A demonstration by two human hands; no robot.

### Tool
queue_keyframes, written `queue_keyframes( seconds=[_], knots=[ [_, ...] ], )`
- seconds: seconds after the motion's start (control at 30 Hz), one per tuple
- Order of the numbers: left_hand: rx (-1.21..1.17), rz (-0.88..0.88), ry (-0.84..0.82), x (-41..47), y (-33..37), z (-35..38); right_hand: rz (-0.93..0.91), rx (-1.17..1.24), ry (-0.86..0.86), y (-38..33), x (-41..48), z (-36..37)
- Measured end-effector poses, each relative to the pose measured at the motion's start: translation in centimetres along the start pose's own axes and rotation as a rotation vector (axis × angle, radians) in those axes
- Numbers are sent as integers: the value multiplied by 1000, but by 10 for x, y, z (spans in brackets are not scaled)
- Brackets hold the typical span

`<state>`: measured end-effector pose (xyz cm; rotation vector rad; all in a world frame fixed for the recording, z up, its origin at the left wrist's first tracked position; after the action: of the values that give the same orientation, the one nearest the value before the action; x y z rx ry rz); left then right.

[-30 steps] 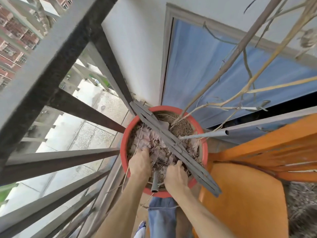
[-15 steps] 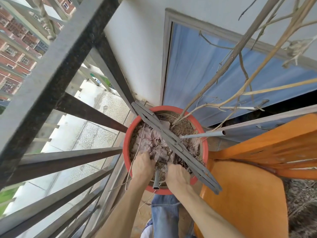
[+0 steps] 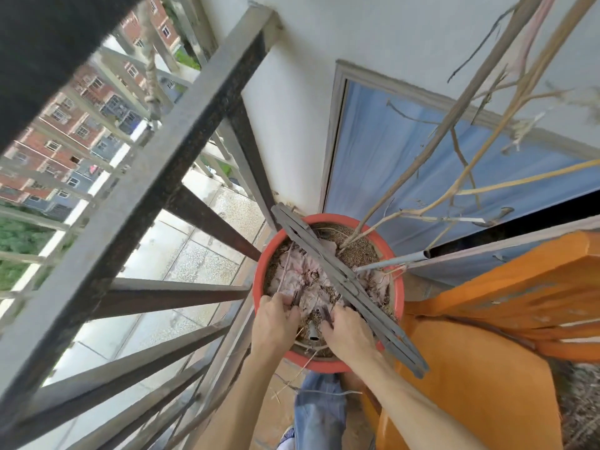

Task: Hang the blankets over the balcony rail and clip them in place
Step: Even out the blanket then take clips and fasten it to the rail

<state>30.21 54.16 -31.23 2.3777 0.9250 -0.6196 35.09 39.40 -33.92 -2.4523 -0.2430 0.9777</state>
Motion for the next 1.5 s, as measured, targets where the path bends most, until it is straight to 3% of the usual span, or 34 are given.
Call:
queue_keyframes(
  seconds=[0.17, 0.33, 0.73, 1.1, 1.5],
  knots=[
    [-249, -99, 137, -54, 28, -62, -40, 261, 42, 13, -66, -41],
    [-389, -135, 344, -149, 49, -111, -162, 401, -52, 4, -136, -92],
    [-828, -197, 602, -418, 58, -68, -604, 725, -173, -8, -344, -173],
    [-904, -215, 868, -594, 16, -79, -870, 946, -508, -65, -507, -171],
    [-823, -53, 1149, -776, -46, -71, -1075, 1206, -669, -130, -674, -131]
  ],
)
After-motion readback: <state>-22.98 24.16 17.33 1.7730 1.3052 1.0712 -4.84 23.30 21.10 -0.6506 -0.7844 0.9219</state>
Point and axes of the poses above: each hand's wrist, its own x-axis towards the middle knuckle, its own z-axis out of the palm, y = z × x, the point moved 1 cm from there along x, towards the middle knuckle, and after that the axes turned 11 degrees about x, right-handed, at the moved point
